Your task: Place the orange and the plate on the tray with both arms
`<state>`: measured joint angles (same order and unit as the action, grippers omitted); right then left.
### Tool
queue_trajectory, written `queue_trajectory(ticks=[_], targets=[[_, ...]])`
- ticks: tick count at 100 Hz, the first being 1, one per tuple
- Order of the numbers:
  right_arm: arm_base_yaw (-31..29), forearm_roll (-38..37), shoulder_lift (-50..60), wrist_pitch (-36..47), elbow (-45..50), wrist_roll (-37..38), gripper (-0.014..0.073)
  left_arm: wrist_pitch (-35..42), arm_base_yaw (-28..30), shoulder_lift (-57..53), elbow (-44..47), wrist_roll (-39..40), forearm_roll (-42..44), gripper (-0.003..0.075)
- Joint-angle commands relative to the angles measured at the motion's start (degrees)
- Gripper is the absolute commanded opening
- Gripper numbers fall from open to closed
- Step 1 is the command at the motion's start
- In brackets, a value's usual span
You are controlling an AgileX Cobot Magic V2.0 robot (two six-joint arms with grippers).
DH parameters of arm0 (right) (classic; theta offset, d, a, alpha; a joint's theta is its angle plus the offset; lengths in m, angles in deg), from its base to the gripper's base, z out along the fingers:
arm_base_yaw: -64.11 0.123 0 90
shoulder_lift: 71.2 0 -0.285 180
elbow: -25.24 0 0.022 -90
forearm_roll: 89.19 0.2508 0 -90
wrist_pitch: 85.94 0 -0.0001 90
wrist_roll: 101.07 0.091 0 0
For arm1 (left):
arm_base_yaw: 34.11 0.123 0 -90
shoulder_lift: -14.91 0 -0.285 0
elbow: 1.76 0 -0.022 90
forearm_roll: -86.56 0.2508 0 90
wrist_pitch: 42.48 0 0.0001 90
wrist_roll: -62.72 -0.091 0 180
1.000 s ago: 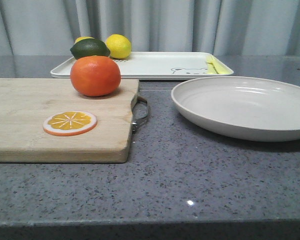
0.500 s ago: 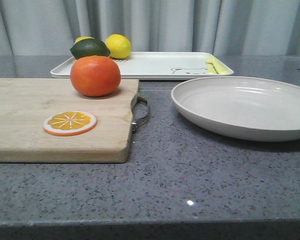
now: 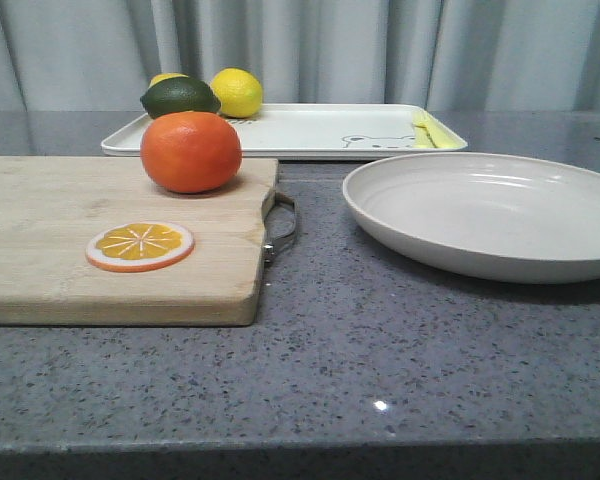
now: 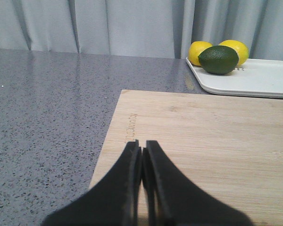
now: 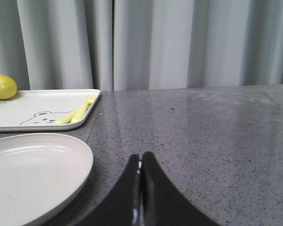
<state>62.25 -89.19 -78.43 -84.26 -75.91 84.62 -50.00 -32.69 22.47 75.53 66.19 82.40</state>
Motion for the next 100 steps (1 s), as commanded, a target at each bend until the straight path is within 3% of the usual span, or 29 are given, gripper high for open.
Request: queue_trajectory(ticks=[1,45,63,100], targets=[[-0.4,-0.7,1.2,4.7,-0.1,0.1,-0.0060,4.3,0.1,-1.8,1.3,0.4,-0.2,-0.0019],[-0.4,-0.7,1.2,4.7,-0.3,0.1,-0.0060,6.1,0.1,-1.8,0.9,0.4,-0.2,-0.0019],[-0.4,-0.7,0.6,-0.7,-4.0,0.1,-0.0060,5.6,0.1,-1.3,-1.4,0.4,-0.3,-0.0019],[-0.4,-0.7,-7.3,-4.6,-12.1,0.0,-0.0060,5.1,0.1,8.9,-9.8,0.4,-0.3,-0.0019]])
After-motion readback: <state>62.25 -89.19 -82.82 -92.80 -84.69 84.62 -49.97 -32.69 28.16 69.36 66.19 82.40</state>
